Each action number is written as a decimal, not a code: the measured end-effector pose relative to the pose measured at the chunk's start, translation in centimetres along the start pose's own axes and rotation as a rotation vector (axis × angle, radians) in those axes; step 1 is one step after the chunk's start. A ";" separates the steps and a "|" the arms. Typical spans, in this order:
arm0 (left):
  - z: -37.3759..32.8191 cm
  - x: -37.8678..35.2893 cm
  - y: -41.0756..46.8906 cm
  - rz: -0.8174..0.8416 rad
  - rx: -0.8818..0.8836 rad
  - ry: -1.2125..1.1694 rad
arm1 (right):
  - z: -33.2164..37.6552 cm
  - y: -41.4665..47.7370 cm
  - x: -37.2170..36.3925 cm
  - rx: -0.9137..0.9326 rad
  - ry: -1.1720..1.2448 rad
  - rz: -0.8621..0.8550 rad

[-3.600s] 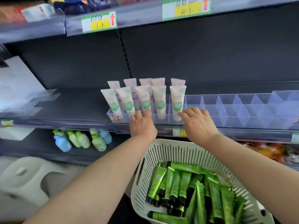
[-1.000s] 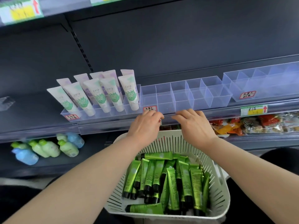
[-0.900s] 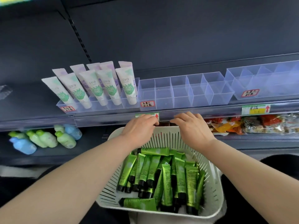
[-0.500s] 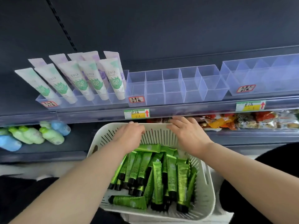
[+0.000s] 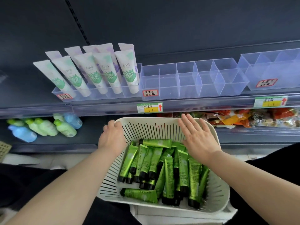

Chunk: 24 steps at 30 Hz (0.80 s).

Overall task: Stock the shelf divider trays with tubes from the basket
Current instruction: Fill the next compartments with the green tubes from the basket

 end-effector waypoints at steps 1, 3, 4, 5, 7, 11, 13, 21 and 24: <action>-0.2 -0.2 -0.2 0.028 0.006 0.003 | 0.0 0.0 0.1 0.003 -0.002 -0.012; -0.5 -0.2 -0.6 0.035 0.024 0.017 | -0.2 0.0 0.1 0.018 -0.012 -0.032; -0.7 -0.1 -0.7 0.044 0.037 0.022 | -0.3 0.0 0.0 0.026 -0.016 -0.036; -1.0 -0.1 -0.9 0.058 0.047 0.032 | -0.4 -0.1 -0.1 0.033 -0.022 -0.034; -1.6 0.0 -1.2 0.080 0.053 0.048 | -0.9 -0.3 -0.3 0.033 -0.039 -0.023; -2.9 0.1 -1.8 0.083 0.032 0.032 | -2.3 -0.9 -0.4 0.020 -0.054 -0.008; -3.4 0.1 -2.2 0.092 0.006 0.020 | -3.0 -1.5 -0.3 0.014 -0.055 -0.003; -9.7 -1.7 -5.4 0.007 -0.423 -0.150 | -0.9 -2.5 0.5 0.137 0.051 0.041; -11.2 -3.8 -6.7 0.191 -0.462 -0.278 | -1.1 -2.3 -1.1 -0.014 0.103 0.261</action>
Point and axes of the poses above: each hand's wrist, its own y-axis towards the middle knuckle, its own x-axis out of the back of the hand, z = x × y, the point moved 5 cm from there along y, towards the middle knuckle, and after that the axes turned 4 degrees about x, right-handed, at the moved point
